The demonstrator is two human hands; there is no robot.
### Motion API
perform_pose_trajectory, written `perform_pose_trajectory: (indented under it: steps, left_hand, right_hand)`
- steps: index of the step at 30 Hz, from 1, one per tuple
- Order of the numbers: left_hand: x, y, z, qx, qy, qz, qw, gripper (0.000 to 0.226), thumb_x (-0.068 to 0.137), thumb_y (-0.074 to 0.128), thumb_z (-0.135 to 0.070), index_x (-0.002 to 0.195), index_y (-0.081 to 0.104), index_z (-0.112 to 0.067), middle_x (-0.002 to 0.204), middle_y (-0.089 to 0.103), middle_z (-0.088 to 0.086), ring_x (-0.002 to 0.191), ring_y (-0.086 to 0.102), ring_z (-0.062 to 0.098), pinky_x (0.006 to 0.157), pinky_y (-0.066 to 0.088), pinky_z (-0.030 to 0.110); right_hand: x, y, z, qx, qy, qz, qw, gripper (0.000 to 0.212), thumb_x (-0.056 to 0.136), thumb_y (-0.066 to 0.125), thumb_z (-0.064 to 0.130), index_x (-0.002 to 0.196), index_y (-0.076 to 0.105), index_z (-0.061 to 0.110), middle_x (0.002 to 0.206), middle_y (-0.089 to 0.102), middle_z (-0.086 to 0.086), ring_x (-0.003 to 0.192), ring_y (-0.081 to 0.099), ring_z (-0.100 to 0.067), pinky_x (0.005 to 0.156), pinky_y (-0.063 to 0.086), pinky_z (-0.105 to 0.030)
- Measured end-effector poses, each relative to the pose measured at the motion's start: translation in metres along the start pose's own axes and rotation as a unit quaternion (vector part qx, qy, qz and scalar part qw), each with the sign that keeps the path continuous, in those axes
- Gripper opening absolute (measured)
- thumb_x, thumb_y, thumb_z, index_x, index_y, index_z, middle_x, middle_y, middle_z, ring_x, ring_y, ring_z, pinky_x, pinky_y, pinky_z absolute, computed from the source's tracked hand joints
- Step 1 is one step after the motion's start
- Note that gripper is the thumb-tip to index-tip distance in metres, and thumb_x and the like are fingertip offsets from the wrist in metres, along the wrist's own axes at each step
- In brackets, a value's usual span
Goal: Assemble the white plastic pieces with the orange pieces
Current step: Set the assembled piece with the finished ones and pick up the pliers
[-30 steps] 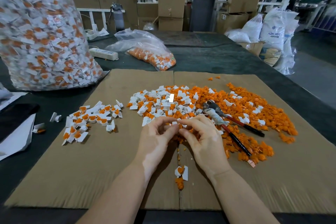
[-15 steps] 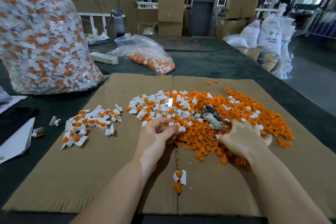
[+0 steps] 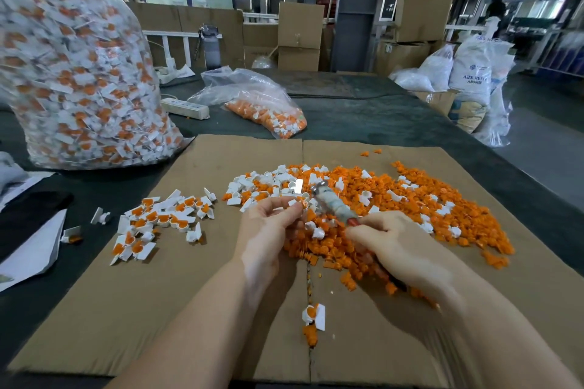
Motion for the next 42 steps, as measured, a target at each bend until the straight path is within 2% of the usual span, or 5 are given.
perform_pose_trajectory:
  steps: [8, 18, 23, 33, 42]
  left_hand:
    - [0.005, -0.007, -0.001, -0.003, -0.034, -0.023, 0.999, 0.007, 0.086, 0.064, -0.004, 0.093, 0.064, -0.005, 0.067, 0.061, 0.005, 0.051, 0.057, 0.006, 0.049, 0.049, 0.018]
    - [0.003, -0.007, 0.007, -0.075, -0.110, -0.026, 0.991, 0.006, 0.087, 0.060, 0.002, 0.092, 0.060, 0.000, 0.055, 0.067, 0.004, 0.046, 0.059, 0.006, 0.050, 0.052, 0.020]
    - [0.001, -0.005, 0.006, -0.063, -0.103, -0.034, 0.992, 0.005, 0.087, 0.059, 0.002, 0.084, 0.062, -0.001, 0.055, 0.067, 0.002, 0.047, 0.059, 0.005, 0.045, 0.049, 0.014]
    - [-0.002, -0.011, 0.009, -0.061, -0.070, -0.035, 0.995, 0.012, 0.087, 0.062, -0.003, 0.098, 0.065, -0.001, 0.068, 0.068, 0.007, 0.055, 0.063, 0.008, 0.051, 0.052, 0.018]
    - [-0.019, -0.021, 0.009, 0.123, 0.057, -0.020, 0.990, 0.014, 0.089, 0.062, -0.009, 0.095, 0.065, -0.022, 0.068, 0.067, -0.002, 0.058, 0.061, 0.001, 0.057, 0.047, 0.009]
  right_hand:
    - [-0.009, 0.020, 0.011, 0.067, 0.007, 0.086, 0.994, 0.035, 0.094, 0.048, 0.029, 0.063, 0.046, 0.015, 0.039, 0.038, 0.013, 0.035, 0.034, -0.001, 0.042, 0.027, -0.016]
    - [-0.009, 0.029, 0.015, 0.044, 0.003, 0.106, 0.993, 0.024, 0.096, 0.046, 0.029, 0.079, 0.053, 0.013, 0.054, 0.051, 0.011, 0.045, 0.049, -0.003, 0.045, 0.037, -0.015]
    - [-0.006, 0.027, 0.017, -0.038, -0.032, 0.051, 0.997, 0.024, 0.095, 0.045, 0.034, 0.079, 0.047, 0.016, 0.077, 0.054, -0.003, 0.062, 0.051, -0.016, 0.061, 0.040, -0.028]
    - [-0.003, 0.012, -0.004, -0.044, -0.046, -0.079, 0.995, 0.031, 0.079, 0.059, 0.055, 0.084, 0.056, 0.025, 0.074, 0.053, 0.015, 0.064, 0.051, -0.002, 0.051, 0.031, -0.014]
    - [0.008, -0.033, -0.050, -0.311, 0.034, -0.254, 0.915, 0.052, 0.080, 0.055, 0.062, 0.107, 0.058, 0.018, 0.101, 0.057, 0.000, 0.098, 0.053, -0.018, 0.079, 0.044, -0.028]
Point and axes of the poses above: each hand's wrist, its own x-axis towards the middle knuckle, its own y-axis out of the palm, z = x × y, the point moved 8 cm from there along x, towards the middle knuckle
